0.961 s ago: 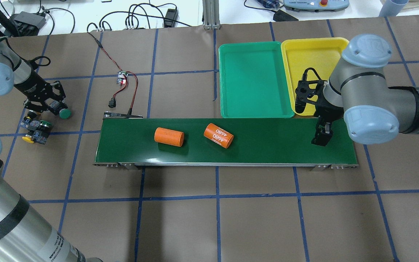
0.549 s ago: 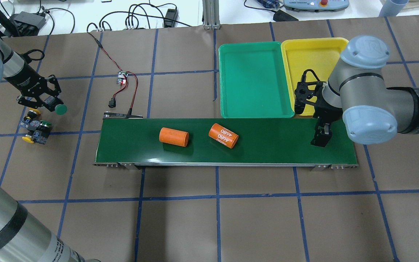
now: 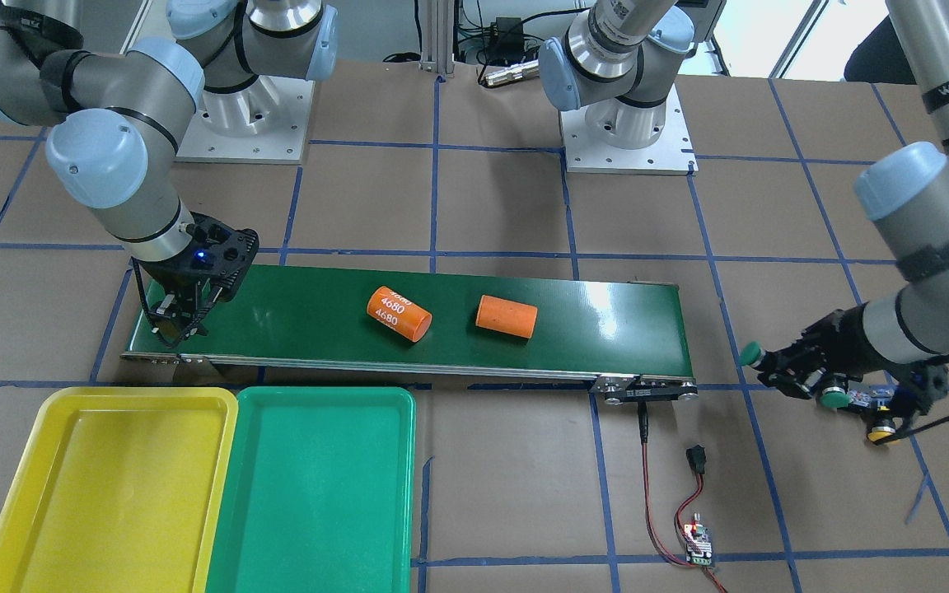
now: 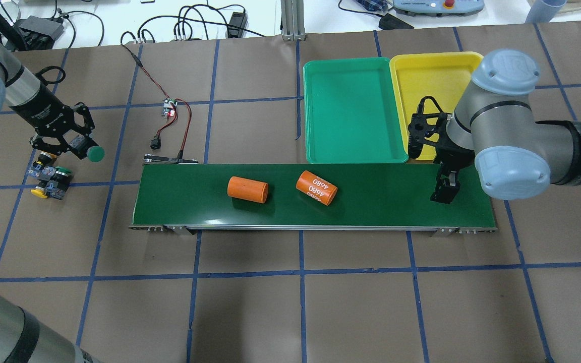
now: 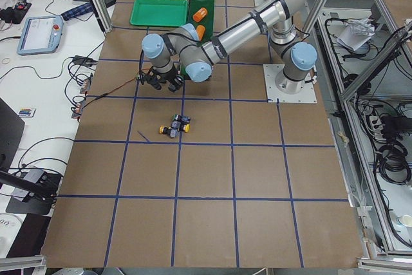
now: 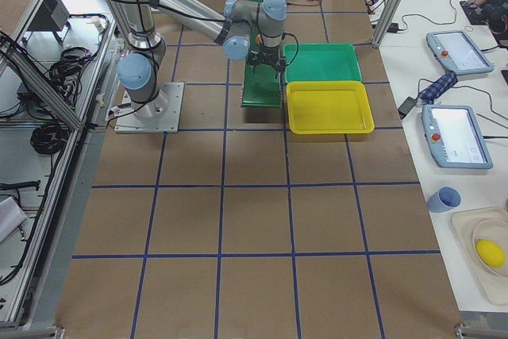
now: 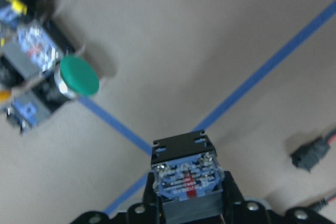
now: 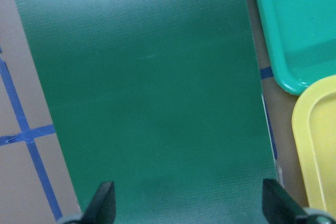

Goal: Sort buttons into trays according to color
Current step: 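Place the green-capped button on the belt with the left gripper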

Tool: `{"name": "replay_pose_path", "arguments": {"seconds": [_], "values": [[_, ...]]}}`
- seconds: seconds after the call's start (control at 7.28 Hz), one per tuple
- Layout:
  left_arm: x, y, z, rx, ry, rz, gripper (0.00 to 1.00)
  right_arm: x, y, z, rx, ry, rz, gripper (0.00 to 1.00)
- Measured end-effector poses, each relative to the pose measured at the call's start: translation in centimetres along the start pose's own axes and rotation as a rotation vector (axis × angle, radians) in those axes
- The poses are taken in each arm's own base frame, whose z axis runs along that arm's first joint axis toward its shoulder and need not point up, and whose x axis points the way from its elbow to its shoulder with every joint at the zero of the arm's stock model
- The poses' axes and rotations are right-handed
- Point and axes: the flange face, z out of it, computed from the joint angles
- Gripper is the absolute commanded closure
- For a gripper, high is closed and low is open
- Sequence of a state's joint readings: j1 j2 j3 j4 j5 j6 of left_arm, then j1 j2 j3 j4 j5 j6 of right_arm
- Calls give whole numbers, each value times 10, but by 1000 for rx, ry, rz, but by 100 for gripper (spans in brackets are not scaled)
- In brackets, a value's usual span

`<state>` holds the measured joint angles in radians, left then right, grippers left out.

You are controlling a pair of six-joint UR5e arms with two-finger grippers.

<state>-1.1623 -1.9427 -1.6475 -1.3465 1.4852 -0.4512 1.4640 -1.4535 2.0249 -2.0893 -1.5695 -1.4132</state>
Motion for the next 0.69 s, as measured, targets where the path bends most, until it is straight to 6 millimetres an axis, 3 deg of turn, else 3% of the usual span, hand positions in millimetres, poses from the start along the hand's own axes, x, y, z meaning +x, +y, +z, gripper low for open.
{"name": "replay_pose_path", "arguments": {"seconds": [0.41, 0.69], "values": [[18, 93, 20, -45, -3, -178, 100, -7, -14, 2, -4, 0, -35, 0], [44, 122, 42, -33, 3, -246, 100, -9, -18, 4, -5, -2, -72, 0]]}}
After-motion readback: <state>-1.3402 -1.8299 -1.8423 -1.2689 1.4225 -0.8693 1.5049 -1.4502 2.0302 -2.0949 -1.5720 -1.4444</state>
